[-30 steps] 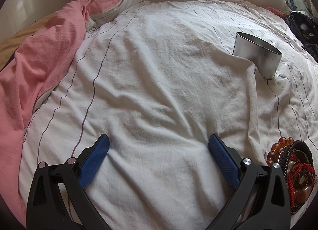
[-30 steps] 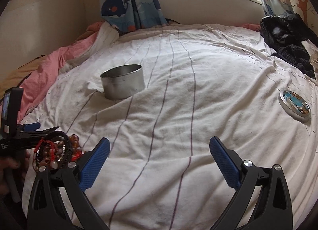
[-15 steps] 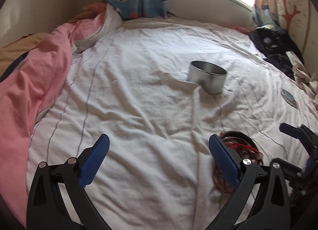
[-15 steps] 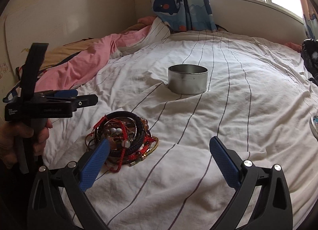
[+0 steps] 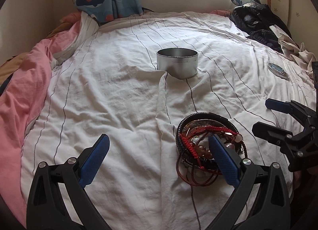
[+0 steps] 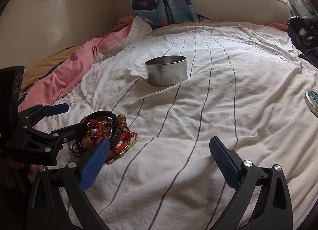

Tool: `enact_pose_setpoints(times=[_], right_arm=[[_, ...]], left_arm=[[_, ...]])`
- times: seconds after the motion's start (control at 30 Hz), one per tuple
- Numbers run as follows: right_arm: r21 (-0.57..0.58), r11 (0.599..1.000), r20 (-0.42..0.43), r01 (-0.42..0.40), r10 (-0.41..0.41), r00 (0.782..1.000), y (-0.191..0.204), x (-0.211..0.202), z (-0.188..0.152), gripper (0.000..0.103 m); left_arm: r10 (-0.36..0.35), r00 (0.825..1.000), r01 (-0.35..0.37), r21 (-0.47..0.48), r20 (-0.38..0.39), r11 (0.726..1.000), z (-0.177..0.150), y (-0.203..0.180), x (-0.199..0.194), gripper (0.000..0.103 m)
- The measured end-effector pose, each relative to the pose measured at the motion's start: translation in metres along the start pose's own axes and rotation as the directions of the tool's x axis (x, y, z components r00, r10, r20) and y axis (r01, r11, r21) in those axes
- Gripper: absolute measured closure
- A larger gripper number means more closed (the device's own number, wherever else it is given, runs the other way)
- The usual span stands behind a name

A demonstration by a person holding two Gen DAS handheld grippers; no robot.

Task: Organize jewelry
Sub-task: 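Move the right tool over the jewelry pile and lower its fingers, then close the left tool on a red bead strand and lift it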

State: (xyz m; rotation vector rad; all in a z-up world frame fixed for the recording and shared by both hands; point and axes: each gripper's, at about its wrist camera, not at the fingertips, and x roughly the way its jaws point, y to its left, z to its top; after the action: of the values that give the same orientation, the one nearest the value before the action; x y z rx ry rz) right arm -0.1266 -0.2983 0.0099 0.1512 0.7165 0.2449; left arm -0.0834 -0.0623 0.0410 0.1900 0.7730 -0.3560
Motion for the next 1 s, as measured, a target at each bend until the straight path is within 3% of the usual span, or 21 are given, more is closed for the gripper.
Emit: enact_pose_setpoints(times=[0.37,0.6,0.67,1.0], right_arm=[[0.052,0.998,-0.026,0.017,-0.016,1.000,-0.008,0.009,-0.004,0.007],[0.062,0.998,-0.035,0.017,-0.015,0.999,-0.009,0.012,-0.005,0.007],[0.061,0.998,-0.034,0.017,-0.015,0.999,-0.010,0.011,-0.005,0.007],[0.066,0.998,-0.033,0.014,-0.012,0.999,-0.010,0.012,-0.004,0.007]], left_arm=[[0.002,1.000,-0.003,0.065,0.016,0.998,-0.003,-0.010,-0.008,0.008],[-0.094,0.996,0.094,0.060,-0.001,0.994,-0.008,-0.007,-0.012,0.043],[-0.106,0.994,0.106,0.066,-0.004,0.992,-0.009,-0.007,-0.012,0.049],[-0.143,0.990,0.144,0.090,-0.017,0.986,-0.007,-0.010,-0.015,0.099]])
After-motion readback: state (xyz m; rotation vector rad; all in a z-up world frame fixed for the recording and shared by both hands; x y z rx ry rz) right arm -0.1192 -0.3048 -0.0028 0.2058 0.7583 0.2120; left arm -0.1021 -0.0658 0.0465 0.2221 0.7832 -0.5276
